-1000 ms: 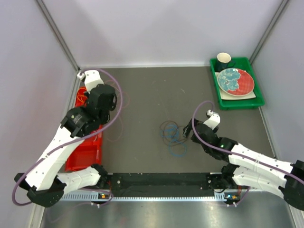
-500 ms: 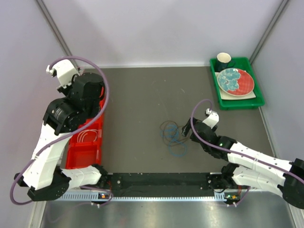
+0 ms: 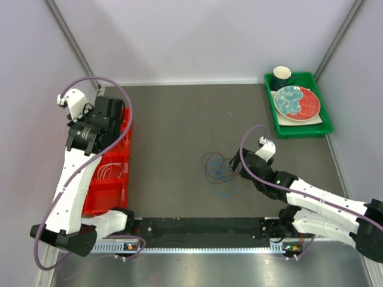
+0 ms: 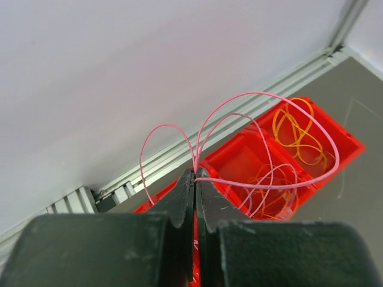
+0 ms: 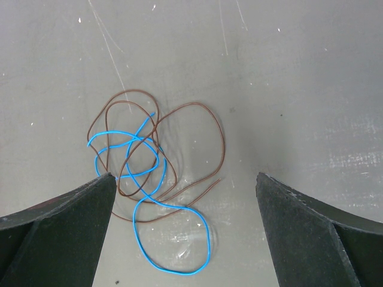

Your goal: Untangle the cables

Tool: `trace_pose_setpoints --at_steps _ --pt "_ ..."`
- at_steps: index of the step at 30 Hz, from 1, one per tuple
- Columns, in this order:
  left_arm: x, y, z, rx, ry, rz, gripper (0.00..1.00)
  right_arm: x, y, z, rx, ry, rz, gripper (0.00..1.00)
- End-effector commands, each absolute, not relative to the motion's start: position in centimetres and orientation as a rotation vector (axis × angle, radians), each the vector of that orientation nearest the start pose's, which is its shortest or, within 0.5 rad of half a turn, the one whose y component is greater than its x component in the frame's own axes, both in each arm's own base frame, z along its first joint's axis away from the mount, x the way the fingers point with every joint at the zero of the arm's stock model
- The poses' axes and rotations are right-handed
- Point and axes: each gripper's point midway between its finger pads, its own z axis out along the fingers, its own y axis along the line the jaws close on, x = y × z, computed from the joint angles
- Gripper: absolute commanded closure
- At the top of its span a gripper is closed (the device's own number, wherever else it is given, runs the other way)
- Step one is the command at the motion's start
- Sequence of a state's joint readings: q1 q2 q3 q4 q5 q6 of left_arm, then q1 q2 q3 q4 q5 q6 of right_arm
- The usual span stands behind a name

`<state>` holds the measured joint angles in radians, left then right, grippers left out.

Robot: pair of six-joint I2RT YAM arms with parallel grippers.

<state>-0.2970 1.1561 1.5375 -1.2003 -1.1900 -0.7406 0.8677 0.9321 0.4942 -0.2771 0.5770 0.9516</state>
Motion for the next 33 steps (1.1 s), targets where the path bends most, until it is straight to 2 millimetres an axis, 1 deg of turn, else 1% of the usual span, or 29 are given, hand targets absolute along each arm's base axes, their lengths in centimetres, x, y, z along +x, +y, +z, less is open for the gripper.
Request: trace_pose_setpoints --at_steps 1,3,4,6,9,11,12,14,15,16,17,18,19,20,23,29,33 --pt "23.1 10.2 35.1 -1.02 1.621 0.68 1.0 23.9 17.6 12.5 0.397 2.093 0.445 0.01" --pt "22.7 10.6 34.2 -1.037 1.636 0.692 1.0 23.9 17.7 12.5 0.393 2.095 0.444 0.01" --pt "22.2 11.2 33.3 -1.057 1.649 0.723 1.0 23.9 17.7 12.5 0.394 2.095 0.447 0.01" --pt "21.8 11.7 32.1 -1.081 1.676 0.754 1.0 23.9 17.7 12.5 0.39 2.098 0.445 0.01" --pt "20.3 12.4 29.9 -1.138 1.712 0.796 1.0 23.8 17.9 12.5 0.387 2.099 0.452 0.01" --pt "19.9 12.4 28.9 -1.157 1.725 0.772 1.0 23.9 17.8 12.5 0.387 2.1 0.449 0.01" --pt "19.6 12.6 27.5 -1.16 1.758 0.791 1.0 23.9 17.8 12.5 0.387 2.097 0.452 0.01" --pt "19.6 12.3 26.1 -1.185 1.796 0.736 1.0 23.9 17.9 12.5 0.385 2.098 0.452 0.01" --pt "19.0 12.7 24.9 -1.222 1.813 0.746 1.0 23.9 17.9 12.5 0.385 2.1 0.451 0.01" --pt "19.2 12.2 23.8 -1.24 1.86 0.696 1.0 23.9 17.9 12.5 0.386 2.1 0.453 0.01" --pt "18.9 12.4 22.8 -1.272 1.88 0.689 1.0 23.9 17.9 12.5 0.383 2.1 0.452 0.01" --pt "18.8 12.3 22.1 -1.288 1.901 0.677 1.0 23.9 17.9 12.5 0.385 2.101 0.452 0.01" --pt "18.9 11.8 21.4 -1.301 1.936 0.634 1.0 23.9 17.9 12.5 0.384 2.102 0.451 0.01" --pt "18.6 11.8 20.8 -1.317 1.951 0.636 1.0 23.9 17.9 12.4 0.383 2.103 0.449 0.01" --pt "18.2 11.8 19.7 -1.343 1.97 0.638 1.0 23.8 17.9 12.5 0.384 2.102 0.453 0.01" --pt "19.0 11.4 18.2 -1.323 2.006 0.597 1.0 23.9 18.1 12.4 0.375 2.108 0.451 0.01" --pt "19.4 11.7 17.4 -1.333 2.035 0.65 1.0 23.9 18.1 12.4 0.373 2.112 0.45 0.01"
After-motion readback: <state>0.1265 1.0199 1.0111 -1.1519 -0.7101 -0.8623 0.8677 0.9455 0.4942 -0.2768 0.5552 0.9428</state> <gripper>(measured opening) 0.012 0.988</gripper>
